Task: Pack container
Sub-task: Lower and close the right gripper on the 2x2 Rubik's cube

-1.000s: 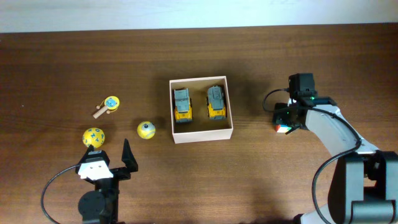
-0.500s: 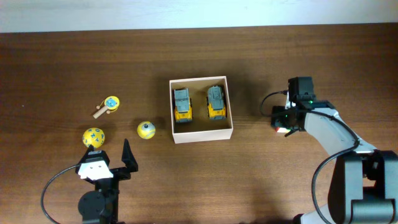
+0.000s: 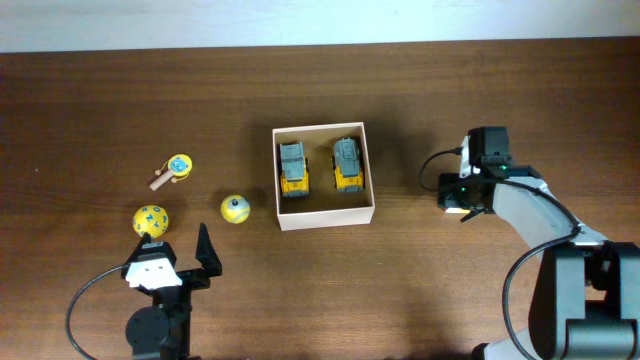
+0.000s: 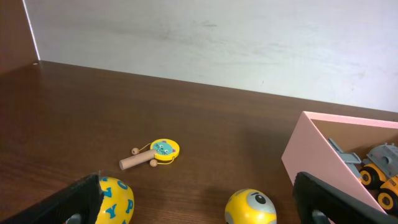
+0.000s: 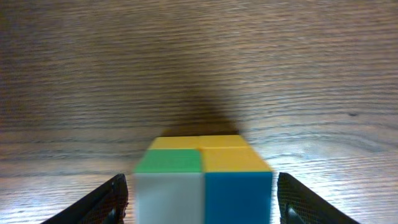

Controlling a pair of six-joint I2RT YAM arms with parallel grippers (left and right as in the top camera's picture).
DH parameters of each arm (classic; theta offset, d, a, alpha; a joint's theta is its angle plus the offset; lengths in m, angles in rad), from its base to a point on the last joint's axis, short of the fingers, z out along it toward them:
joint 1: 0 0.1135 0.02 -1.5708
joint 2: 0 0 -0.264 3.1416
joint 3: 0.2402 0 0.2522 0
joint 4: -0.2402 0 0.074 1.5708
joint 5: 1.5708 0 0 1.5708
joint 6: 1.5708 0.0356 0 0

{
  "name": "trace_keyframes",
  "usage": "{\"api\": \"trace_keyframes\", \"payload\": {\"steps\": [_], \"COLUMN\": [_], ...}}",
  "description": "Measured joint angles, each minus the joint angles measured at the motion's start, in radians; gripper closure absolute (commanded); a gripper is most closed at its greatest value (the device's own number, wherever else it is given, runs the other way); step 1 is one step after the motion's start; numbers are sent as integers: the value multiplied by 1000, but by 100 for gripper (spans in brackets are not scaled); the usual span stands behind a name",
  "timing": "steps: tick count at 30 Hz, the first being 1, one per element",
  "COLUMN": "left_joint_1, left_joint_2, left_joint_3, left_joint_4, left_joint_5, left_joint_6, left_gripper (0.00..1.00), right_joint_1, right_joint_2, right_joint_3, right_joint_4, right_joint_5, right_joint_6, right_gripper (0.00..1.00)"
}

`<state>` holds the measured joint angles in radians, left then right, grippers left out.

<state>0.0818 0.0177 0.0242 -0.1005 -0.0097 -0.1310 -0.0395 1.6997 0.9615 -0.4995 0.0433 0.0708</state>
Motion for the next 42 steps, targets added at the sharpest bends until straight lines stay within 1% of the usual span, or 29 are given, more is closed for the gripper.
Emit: {"api": "trace_keyframes", "payload": {"steps": [9, 13, 16, 19, 34, 38, 42], "left_joint_1": [0, 0, 0, 0, 0, 0, 0], "left_joint_2": [0, 0, 0, 0, 0, 0, 0], "left_joint_3": [0, 0, 0, 0, 0, 0, 0], "left_joint_4": [0, 0, 0, 0, 0, 0, 0], "left_joint_5": [0, 0, 0, 0, 0, 0, 0], "left_joint_6": [0, 0, 0, 0, 0, 0, 0], "left_gripper": [1, 1, 1, 1, 1, 1, 1], "right_joint_1": [-21, -21, -21, -21, -21, -21, -21], "right_joint_2": [50, 59, 60, 61, 61, 61, 63], "right_joint_3": [0, -1, -1, -1, -1, 8, 54], "right_joint_4": [2, 8, 13, 18, 37, 10, -39], "right_joint_5": [-8, -12, -12, -16, -23, -38, -46], "right_joint_6": [0, -2, -4, -4, -3, -4, -3], "right_gripper": [33, 38, 46, 50, 50, 50, 50]}}
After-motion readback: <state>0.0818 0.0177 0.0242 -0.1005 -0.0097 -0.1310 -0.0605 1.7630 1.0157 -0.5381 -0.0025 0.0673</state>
